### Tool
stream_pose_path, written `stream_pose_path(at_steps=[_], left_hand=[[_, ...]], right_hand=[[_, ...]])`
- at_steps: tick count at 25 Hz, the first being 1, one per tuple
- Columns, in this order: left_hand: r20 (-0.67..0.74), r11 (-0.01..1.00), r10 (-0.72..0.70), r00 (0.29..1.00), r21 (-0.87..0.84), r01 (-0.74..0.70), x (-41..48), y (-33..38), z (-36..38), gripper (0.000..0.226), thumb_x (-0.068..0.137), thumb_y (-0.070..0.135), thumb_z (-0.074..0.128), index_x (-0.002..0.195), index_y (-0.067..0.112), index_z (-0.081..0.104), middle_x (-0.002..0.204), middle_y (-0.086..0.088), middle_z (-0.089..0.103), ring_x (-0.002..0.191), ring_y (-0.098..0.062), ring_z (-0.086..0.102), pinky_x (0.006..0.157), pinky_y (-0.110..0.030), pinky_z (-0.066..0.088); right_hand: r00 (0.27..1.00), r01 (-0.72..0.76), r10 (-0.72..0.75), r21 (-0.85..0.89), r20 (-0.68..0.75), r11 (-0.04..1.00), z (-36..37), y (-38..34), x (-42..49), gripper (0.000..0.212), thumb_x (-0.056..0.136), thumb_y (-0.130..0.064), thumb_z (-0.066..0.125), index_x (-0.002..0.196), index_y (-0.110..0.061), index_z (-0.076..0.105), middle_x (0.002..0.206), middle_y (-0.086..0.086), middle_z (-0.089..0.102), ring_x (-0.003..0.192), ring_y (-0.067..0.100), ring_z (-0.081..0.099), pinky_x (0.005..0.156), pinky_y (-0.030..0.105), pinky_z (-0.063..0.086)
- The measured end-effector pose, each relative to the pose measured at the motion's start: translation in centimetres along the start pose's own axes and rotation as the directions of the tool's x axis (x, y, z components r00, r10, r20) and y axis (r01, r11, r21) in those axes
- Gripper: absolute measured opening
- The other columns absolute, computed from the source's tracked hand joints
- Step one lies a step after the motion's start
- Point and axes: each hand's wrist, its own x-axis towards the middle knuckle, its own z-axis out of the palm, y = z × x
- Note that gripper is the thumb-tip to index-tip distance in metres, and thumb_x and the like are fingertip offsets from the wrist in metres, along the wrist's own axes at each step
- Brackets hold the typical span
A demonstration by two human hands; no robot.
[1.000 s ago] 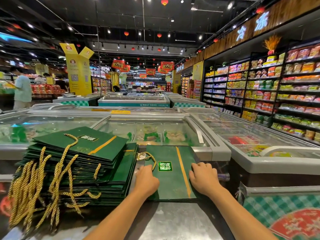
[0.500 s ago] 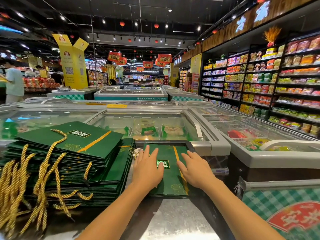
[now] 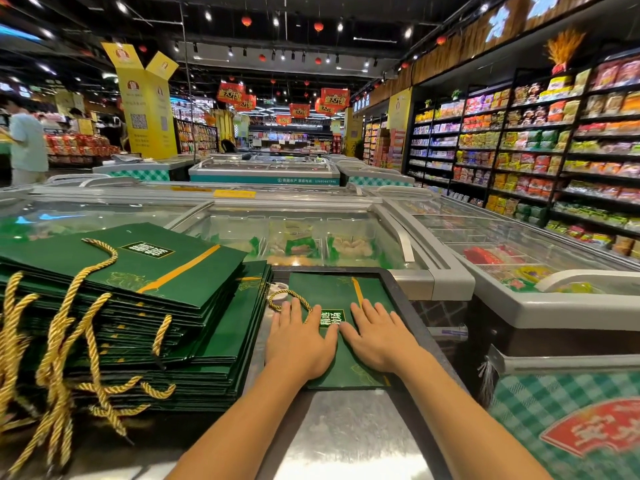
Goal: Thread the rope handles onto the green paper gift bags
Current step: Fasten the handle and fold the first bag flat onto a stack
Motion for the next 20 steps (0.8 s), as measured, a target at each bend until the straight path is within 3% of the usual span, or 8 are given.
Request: stream_pose_path(at_steps=[3, 5, 7, 9, 12, 16, 18, 20], left_hand=[[0.015, 1.0, -0.02, 1.0, -0.007, 0.02, -0.9, 0.3, -0.6, 0.066, 0.103, 0.058, 0.02, 0.161, 0.025, 0.018, 0.168, -0.016, 0.002, 0.156, -0.03, -0.002, 0.125, -0.043, 0.001], [-0.032, 0.999, 0.014, 0.999, 0.047, -0.012, -2.8, 1.1, -2.5, 0.055, 0.104, 0.048, 0.033, 0.149, 0.017, 0.043, 0.157, -0.017, 0.035, 0.147, -0.033, 0.027, 0.121, -0.043, 0.024], [-0.126, 0.994, 0.106, 0.986, -0.017, -0.109, -5.5, 1.9, -5.6, 0.04, 0.101, 0.04, 0.045, 0.131, 0.017, 0.06, 0.133, -0.007, 0.06, 0.127, -0.027, 0.053, 0.104, -0.04, 0.045], [-0.253, 0.972, 0.17, 0.952, -0.115, -0.204, -8.9, 1.2, -9.9, 0.033, 0.098, 0.041, 0.051, 0.122, 0.025, 0.068, 0.12, 0.006, 0.068, 0.113, -0.017, 0.063, 0.094, -0.037, 0.052], [-0.455, 0.972, 0.162, 0.875, -0.077, -0.22, -13.0, -2.8, -16.5, 0.027, 0.096, 0.043, 0.054, 0.11, 0.029, 0.072, 0.109, 0.012, 0.072, 0.101, -0.012, 0.066, 0.09, -0.038, 0.055], [-0.603, 0.986, -0.085, 0.793, 0.064, 0.154, -14.9, -12.1, -22.4, 0.043, 0.094, 0.058, 0.051, 0.12, 0.029, 0.069, 0.119, 0.006, 0.07, 0.113, -0.021, 0.062, 0.1, -0.043, 0.045], [-0.586, 0.929, -0.254, 0.769, 0.074, 0.363, -15.2, -15.9, -23.6, 0.058, 0.092, 0.069, 0.047, 0.127, 0.026, 0.064, 0.123, 0.0, 0.067, 0.12, -0.028, 0.057, 0.101, -0.048, 0.04], [-0.522, 0.883, -0.392, 0.758, 0.018, 0.469, -15.2, -18.6, -24.0, 0.064, 0.09, 0.075, 0.044, 0.118, 0.021, 0.064, 0.113, -0.005, 0.067, 0.117, -0.033, 0.057, 0.099, -0.051, 0.042]], right_hand=[[1.0, -0.008, 0.008, 0.013, 0.005, 1.0, 0.0, 0.1, -0.1, 0.071, 0.105, -0.06, 0.016, 0.163, -0.021, 0.005, 0.171, 0.007, -0.002, 0.157, 0.027, -0.001, 0.127, 0.047, 0.002], [0.997, 0.015, -0.017, -0.028, -0.08, 1.0, -0.3, 0.2, -0.7, 0.066, 0.106, -0.058, 0.022, 0.158, -0.017, 0.028, 0.164, 0.012, 0.026, 0.151, 0.032, 0.023, 0.122, 0.048, 0.021], [0.965, 0.072, -0.101, -0.127, -0.241, 0.989, -0.9, -0.4, -1.8, 0.049, 0.106, -0.051, 0.033, 0.132, -0.017, 0.055, 0.134, 0.008, 0.055, 0.126, 0.03, 0.052, 0.103, 0.043, 0.042], [0.914, 0.154, -0.119, 0.062, -0.388, 0.986, -2.3, -2.3, -2.9, 0.031, 0.103, -0.041, 0.048, 0.111, -0.017, 0.066, 0.109, 0.002, 0.067, 0.102, 0.023, 0.063, 0.088, 0.04, 0.05], [0.893, 0.283, -0.051, 0.469, -0.448, 0.837, -5.3, -7.1, -4.9, 0.028, 0.099, -0.035, 0.058, 0.083, -0.015, 0.071, 0.074, 0.002, 0.072, 0.069, 0.015, 0.064, 0.07, 0.035, 0.052], [0.936, 0.34, -0.177, 0.653, -0.304, 0.676, -7.7, -14.5, -6.6, 0.045, 0.097, -0.047, 0.059, 0.091, -0.005, 0.073, 0.081, 0.009, 0.076, 0.069, 0.022, 0.071, 0.07, 0.038, 0.058], [0.968, 0.251, -0.153, 0.736, -0.2, 0.629, -8.3, -17.0, -6.7, 0.064, 0.093, -0.06, 0.06, 0.095, 0.004, 0.068, 0.083, 0.012, 0.074, 0.059, 0.02, 0.065, 0.058, 0.033, 0.053], [0.985, 0.168, -0.135, 0.754, -0.106, 0.635, -8.3, -18.5, -6.9, 0.068, 0.087, -0.071, 0.06, 0.087, -0.003, 0.061, 0.078, 0.013, 0.066, 0.055, 0.016, 0.055, 0.048, 0.025, 0.043]])
